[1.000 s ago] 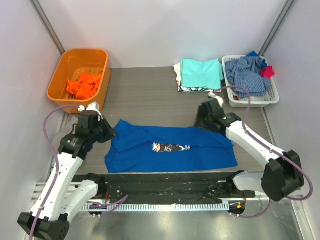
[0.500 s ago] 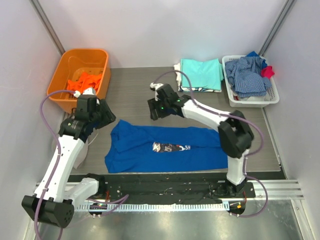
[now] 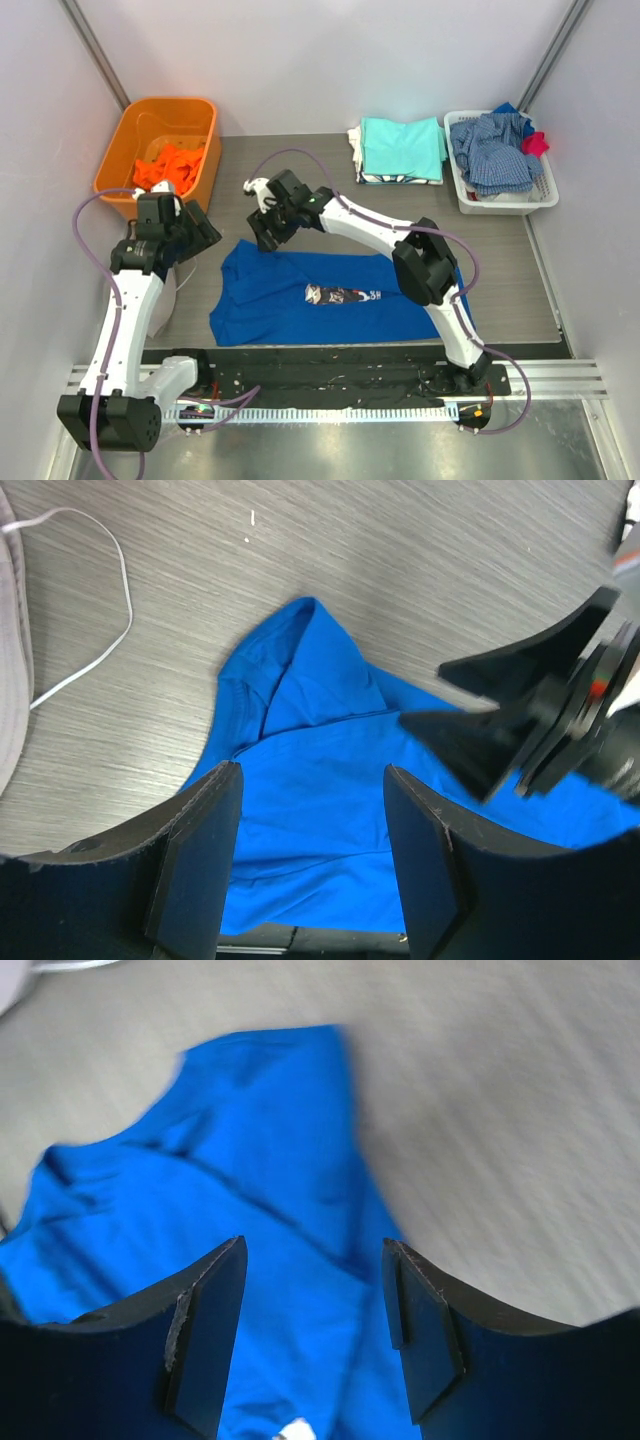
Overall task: Fold and stack the t-shirts
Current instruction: Fold the tshirt
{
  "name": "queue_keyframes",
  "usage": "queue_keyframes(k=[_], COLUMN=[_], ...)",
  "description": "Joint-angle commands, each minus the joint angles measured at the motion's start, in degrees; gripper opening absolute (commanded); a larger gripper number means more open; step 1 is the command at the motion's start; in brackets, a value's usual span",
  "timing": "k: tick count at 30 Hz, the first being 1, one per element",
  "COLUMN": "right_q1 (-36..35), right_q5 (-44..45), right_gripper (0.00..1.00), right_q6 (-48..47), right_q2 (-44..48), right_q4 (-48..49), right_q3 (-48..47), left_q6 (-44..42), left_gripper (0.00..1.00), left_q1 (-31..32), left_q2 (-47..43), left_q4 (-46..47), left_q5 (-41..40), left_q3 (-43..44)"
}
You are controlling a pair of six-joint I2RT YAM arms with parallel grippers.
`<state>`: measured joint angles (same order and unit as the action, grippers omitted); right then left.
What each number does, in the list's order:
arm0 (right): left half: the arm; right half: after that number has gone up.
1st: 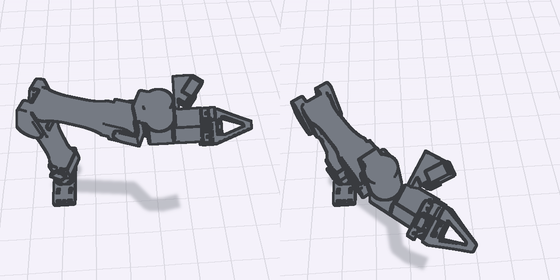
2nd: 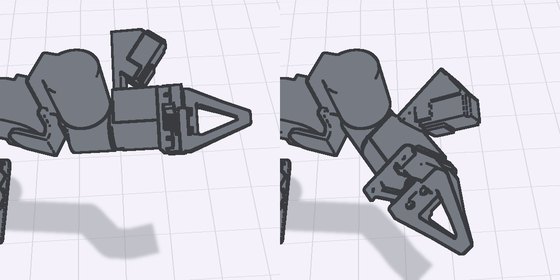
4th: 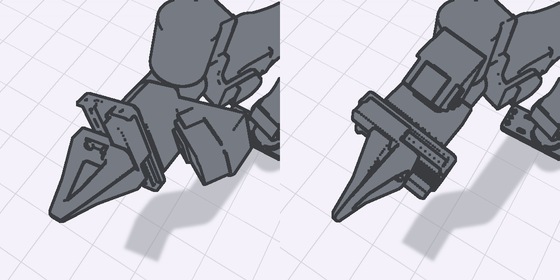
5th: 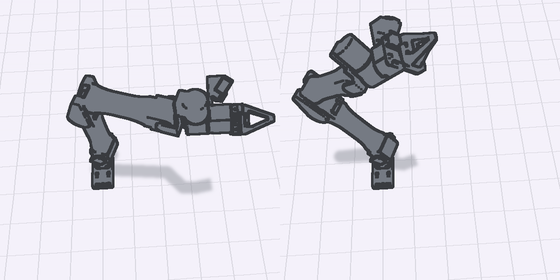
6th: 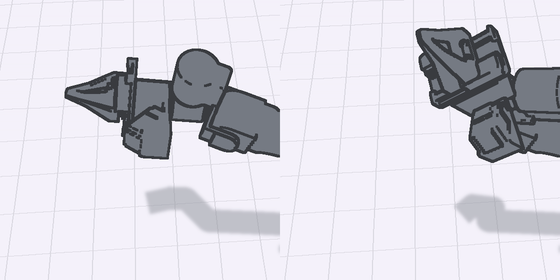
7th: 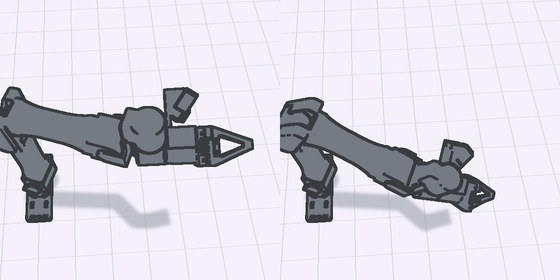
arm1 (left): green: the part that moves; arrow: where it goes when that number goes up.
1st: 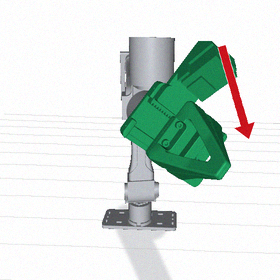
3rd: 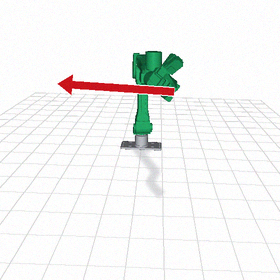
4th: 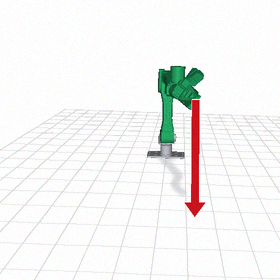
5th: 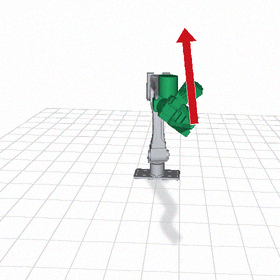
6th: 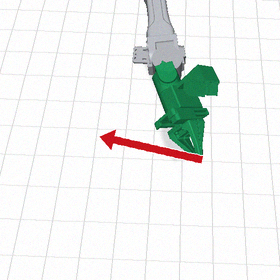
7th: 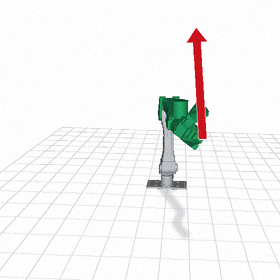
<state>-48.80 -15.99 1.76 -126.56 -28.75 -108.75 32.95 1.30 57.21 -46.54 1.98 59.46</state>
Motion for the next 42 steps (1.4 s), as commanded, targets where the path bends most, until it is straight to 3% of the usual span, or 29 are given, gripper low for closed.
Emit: queue_keyframes(k=[1,14,27,28,29,32,35,42], right_q1=[-3.14,-5.87,-5.78,-5.78,-5.87,-5.87,-5.79,-5.87], right_q5=[-3.7,-2.91,-2.03,-2.03,-2.2,-2.47,-2.82,-2.91], right_gripper=[0.64,0.58,0.59,0.56,0.45,0.26,0.13,0.02], right_q6=[-4.56,-5.45,-5.19,-5.27,-5.28,-5.1,-4.92,-3.78], right_q2=[-0.53,-3.25,-4.92,-4.83,-4.57,-3.96,-3.43,1.04], right_q4=[-3.32,-3.5,-3.15,-3.15,-3.15,-3.24,-3.24,-2.27], right_q3=[-3.4,0.03,1.78,2.13,2.22,2.93,3.72,6.53], left_q6=[-1.57,-1.48,-1.57,-1.57,-1.57,-1.48,-1.57,-1.31], left_gripper=[0.63,0.63,0.63,0.63,0.63,0.63,0.63,0.63], left_q1=[-1.04,-2.71,-3.15,-3.15,-3.32,-3.23,-3.41,-3.41], left_q2=[-0.96,-1.84,-2.28,-2.37,-2.45,-2.54,-2.72,-3.07], left_q4=[2.69,3.65,3.92,4.0,4.01,3.92,3.74,3.65], left_q5=[3.73,4.88,5.23,5.23,5.23,5.23,5.32,5.67], left_q3=[-1.01,-3.74,-5.06,-5.14,-5.15,-4.97,-4.97,-5.23])
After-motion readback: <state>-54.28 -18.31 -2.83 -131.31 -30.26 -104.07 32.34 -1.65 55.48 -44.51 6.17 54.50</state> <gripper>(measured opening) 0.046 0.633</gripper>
